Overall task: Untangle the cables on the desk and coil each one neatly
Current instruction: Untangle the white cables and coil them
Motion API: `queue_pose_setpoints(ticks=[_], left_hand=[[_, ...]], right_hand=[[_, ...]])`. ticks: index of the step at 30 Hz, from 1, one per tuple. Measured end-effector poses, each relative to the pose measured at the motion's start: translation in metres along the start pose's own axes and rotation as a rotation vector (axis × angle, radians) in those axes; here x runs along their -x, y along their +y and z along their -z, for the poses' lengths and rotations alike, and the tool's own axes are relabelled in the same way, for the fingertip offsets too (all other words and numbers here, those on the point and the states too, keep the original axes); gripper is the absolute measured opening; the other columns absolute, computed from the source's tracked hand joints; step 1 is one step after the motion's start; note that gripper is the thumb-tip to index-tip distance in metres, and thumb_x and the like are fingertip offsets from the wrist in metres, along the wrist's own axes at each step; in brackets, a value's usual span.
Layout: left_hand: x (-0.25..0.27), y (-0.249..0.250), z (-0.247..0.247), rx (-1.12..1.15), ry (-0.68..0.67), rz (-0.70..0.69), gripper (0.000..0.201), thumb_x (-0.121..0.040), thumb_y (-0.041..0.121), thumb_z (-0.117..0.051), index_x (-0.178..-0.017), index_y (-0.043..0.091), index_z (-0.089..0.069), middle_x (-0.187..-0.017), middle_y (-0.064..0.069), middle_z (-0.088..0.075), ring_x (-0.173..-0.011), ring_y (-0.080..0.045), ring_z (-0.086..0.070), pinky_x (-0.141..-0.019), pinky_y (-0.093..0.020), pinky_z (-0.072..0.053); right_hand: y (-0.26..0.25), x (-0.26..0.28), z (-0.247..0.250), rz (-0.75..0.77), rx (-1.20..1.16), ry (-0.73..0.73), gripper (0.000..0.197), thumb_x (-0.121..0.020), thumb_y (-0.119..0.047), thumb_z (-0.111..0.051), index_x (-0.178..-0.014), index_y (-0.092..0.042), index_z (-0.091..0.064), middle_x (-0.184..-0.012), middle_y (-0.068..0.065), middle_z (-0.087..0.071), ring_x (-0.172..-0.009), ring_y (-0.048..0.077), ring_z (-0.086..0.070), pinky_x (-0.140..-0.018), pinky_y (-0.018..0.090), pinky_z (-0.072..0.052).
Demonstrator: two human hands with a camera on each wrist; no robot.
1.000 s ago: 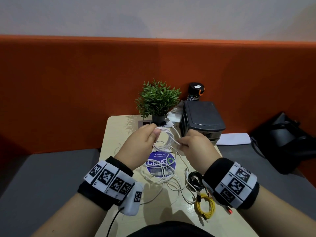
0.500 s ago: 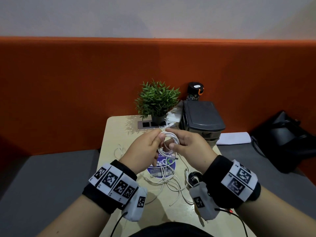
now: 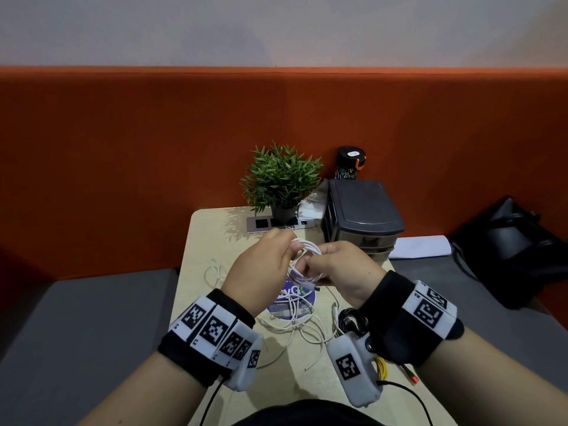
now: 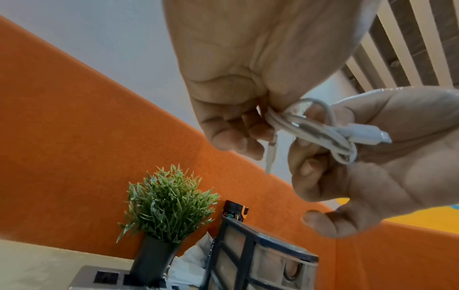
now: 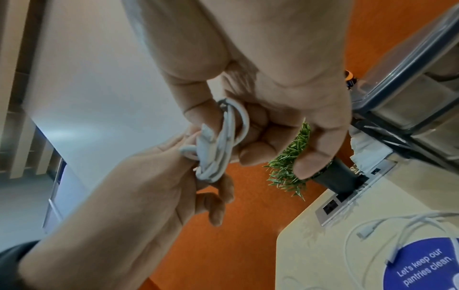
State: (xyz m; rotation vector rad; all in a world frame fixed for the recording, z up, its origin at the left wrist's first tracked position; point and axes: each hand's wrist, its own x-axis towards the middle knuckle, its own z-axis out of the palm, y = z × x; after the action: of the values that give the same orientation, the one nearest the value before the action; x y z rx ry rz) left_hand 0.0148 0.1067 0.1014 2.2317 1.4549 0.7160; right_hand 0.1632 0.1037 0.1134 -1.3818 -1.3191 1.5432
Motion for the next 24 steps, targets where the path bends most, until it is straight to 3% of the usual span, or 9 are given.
queue_pose_setpoints(ticks=[3,5,9,12,14,16,19,21,24], left_hand=[[0.001,0.0,-0.001,0.035,-0.027,0.006,0.022,-0.101,0.032,-0.033,-0.084,0.019,-0.042,-0.083,0.003,-0.041,-0.077,-0.022,-0.046,-0.07,-0.04,-0.039],[0.001,0.0,-0.001,0.032,-0.008,-0.007,0.022,-0.1,0.032,-0.032,-0.083,0.02,-0.04,-0.082,0.005,-0.04,-0.076,-0.02,-0.045,-0.068,-0.039,-0.038],[0.002,0.0,0.0,0.0,0.077,-0.005,0.02,-0.1,0.029,-0.033,-0.083,0.019,-0.037,-0.081,0.007,-0.039,-0.073,-0.017,-0.042,-0.063,-0.034,-0.034],[0.006,0.004,-0.004,-0.025,0.096,-0.025,0.019,-0.101,0.027,-0.034,-0.084,0.017,-0.035,-0.078,0.008,-0.036,-0.07,-0.016,-0.037,-0.058,-0.03,-0.025],[0.006,0.003,-0.005,-0.011,0.104,-0.003,0.02,-0.1,0.027,-0.033,-0.083,0.016,-0.035,-0.073,0.009,-0.034,-0.069,-0.017,-0.037,-0.057,-0.03,-0.023],[0.004,0.0,-0.004,-0.021,0.11,0.029,0.023,-0.1,0.031,-0.03,-0.084,0.016,-0.036,-0.072,0.009,-0.034,-0.07,-0.018,-0.039,-0.057,-0.032,-0.025],[0.004,-0.001,-0.003,-0.045,0.092,0.052,0.027,-0.099,0.037,-0.026,-0.085,0.017,-0.037,-0.072,0.009,-0.036,-0.072,-0.018,-0.042,-0.061,-0.036,-0.033],[0.004,-0.001,-0.004,-0.028,0.067,0.057,0.026,-0.1,0.036,-0.026,-0.087,0.018,-0.04,-0.073,0.009,-0.038,-0.074,-0.019,-0.045,-0.064,-0.038,-0.037],[0.002,-0.003,-0.005,0.009,0.065,0.065,0.029,-0.1,0.037,-0.027,-0.088,0.017,-0.044,-0.074,0.008,-0.043,-0.075,-0.019,-0.046,-0.066,-0.038,-0.038]], right_hand=[[-0.002,0.0,0.0,0.0,0.04,-0.02,0.006,-0.054,-0.01,-0.055,-0.051,-0.007,-0.06,-0.051,0.007,-0.052,-0.055,0.016,-0.046,-0.06,0.026,-0.039],[-0.002,0.001,0.003,0.018,0.087,-0.058,0.004,-0.058,-0.01,-0.059,-0.055,-0.009,-0.06,-0.052,0.003,-0.053,-0.056,0.013,-0.046,-0.06,0.023,-0.038],[0.0,0.004,0.009,0.045,0.098,-0.166,0.025,-0.075,0.008,-0.064,-0.064,-0.014,-0.061,-0.061,-0.004,-0.06,-0.057,0.004,-0.052,-0.054,0.012,-0.038],[0.004,0.005,0.007,0.027,0.081,-0.152,0.019,-0.069,0.0,-0.064,-0.064,-0.017,-0.065,-0.065,-0.002,-0.063,-0.072,0.016,-0.053,-0.067,0.026,-0.037],[0.007,0.005,0.005,0.051,0.01,-0.108,0.018,-0.07,0.003,-0.064,-0.07,-0.015,-0.066,-0.064,0.001,-0.063,-0.07,0.019,-0.055,-0.071,0.029,-0.04],[0.009,0.005,0.005,0.083,-0.088,-0.043,0.024,-0.076,0.012,-0.063,-0.085,-0.01,-0.063,-0.068,0.002,-0.065,-0.068,0.016,-0.061,-0.066,0.024,-0.046],[0.011,0.005,0.006,0.083,-0.254,-0.039,0.038,-0.078,0.02,-0.055,-0.104,-0.006,-0.057,-0.071,0.006,-0.067,-0.07,0.016,-0.068,-0.067,0.027,-0.049],[0.01,0.005,0.004,0.088,-0.313,-0.068,0.04,-0.075,0.023,-0.05,-0.104,-0.004,-0.058,-0.069,0.011,-0.066,-0.068,0.019,-0.068,-0.067,0.028,-0.049],[0.005,0.004,0.003,0.092,-0.322,-0.085,0.037,-0.067,0.006,-0.052,-0.103,-0.002,-0.061,-0.067,0.016,-0.064,-0.063,0.023,-0.065,-0.07,0.031,-0.048]])
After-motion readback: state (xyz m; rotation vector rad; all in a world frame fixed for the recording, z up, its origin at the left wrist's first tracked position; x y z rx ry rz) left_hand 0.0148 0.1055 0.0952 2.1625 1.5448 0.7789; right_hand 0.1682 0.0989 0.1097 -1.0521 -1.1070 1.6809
